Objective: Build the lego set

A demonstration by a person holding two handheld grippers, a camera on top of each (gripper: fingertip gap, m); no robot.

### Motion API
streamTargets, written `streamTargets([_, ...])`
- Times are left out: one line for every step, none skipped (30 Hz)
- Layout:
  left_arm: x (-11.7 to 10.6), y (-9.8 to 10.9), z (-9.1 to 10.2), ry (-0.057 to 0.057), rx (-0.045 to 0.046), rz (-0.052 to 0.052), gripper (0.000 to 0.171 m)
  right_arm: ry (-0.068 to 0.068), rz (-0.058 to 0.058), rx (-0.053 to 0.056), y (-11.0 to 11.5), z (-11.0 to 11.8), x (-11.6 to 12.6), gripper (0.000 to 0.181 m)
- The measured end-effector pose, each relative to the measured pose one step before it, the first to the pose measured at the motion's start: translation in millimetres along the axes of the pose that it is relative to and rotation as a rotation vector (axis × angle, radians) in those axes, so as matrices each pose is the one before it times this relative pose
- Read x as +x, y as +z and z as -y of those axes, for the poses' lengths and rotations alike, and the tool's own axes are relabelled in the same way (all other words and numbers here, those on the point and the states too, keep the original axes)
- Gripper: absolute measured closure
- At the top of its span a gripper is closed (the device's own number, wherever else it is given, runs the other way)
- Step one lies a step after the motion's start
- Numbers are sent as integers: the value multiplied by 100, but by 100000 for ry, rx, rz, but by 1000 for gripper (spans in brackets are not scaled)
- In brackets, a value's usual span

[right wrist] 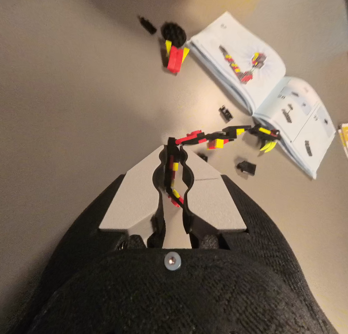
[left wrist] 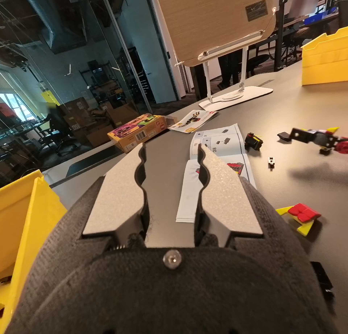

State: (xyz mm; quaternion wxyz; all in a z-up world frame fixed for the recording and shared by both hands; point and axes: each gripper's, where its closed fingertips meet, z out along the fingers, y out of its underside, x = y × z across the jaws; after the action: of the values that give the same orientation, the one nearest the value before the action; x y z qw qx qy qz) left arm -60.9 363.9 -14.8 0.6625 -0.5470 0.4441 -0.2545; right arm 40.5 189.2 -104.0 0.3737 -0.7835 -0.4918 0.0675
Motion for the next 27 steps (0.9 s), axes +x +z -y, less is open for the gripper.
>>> streamTargets([-21,3,-29,-87,-104,95,117,-808,127,3965,28,515,262,170])
streamTargets([-30,10,-19,-94,-78,83,117,-1810,139,5534,19,710,184,170])
streamTargets([-33,5,-13,-119,-23,84,117,-2709,-181,6963,3,876,132,170])
streamTargets([-27,-4,-24,-181,-21,58,118,-3140,-350,7317,20,908,89,170])
streamTargets([-26,10,-15,-234,-19,32,118,-3304,75,6938,45,840,-21,170])
streamTargets([-10,0,2,-315,27,-39,118,-3586,129,6272,71,716,-78,170])
streamTargets([4,2,8,-308,66,-144,118,-3868,-293,5306,75,568,-33,170])
streamTargets([1,-5,18,-166,98,-72,118,-3474,-1132,4348,59,429,97,170])
streamTargets([-8,-7,24,-7,92,64,118,-2662,-2559,4279,32,415,350,170])
streamTargets([-12,-11,19,-75,90,30,118,-1832,-3115,5012,-24,485,446,171])
streamTargets([13,-5,18,-187,101,-151,118,-751,-2913,5167,-33,488,448,171])
streamTargets([17,3,6,-217,22,-186,118,-25,-2766,4465,-23,371,428,170])
streamTargets([31,8,-21,-124,-76,-165,118,-283,-2486,3402,-9,237,357,171])
streamTargets([10,18,-30,-39,-129,-80,118,-824,-2105,1989,-8,65,257,171])
streamTargets([5,15,-24,26,-101,-22,118,-1198,-1861,729,-6,-71,163,170])
streamTargets([-4,6,-26,-7,-106,30,118,-1441,-1979,359,-31,-77,113,171])
streamTargets([-26,-2,-13,-78,-50,71,118,-1771,-2091,629,-55,23,116,171])
streamTargets([-19,-1,11,-60,42,49,118,-1571,-1963,625,-62,85,125,170])
streamTargets([-21,-11,-2,-98,27,70,118,-1085,-1591,278,-46,33,102,170])
streamTargets([-15,-10,10,-121,39,20,118,-811,-957,31,-9,21,34,171])
streamTargets([-20,2,-6,-65,4,22,118,-638,-187,-120,12,1,-37,171])
streamTargets([13,6,-4,25,-40,-75,118,-429,-33,-186,20,-17,-44,171])
streamTargets([23,3,-19,37,-74,-127,118,-243,-186,-87,17,-8,4,171])
streamTargets([7,13,-15,107,-59,-14,118,-121,-178,-17,0,-2,16,170])
streamTargets([6,0,9,132,21,45,118,-100,-155,-38,6,-1,6,170])
streamTargets([16,-4,4,30,14,-69,118,-227,-182,-41,7,0,-16,170])
streamTargets([-1,4,-5,-20,-15,-45,118,-382,-10,-69,13,0,-34,171])
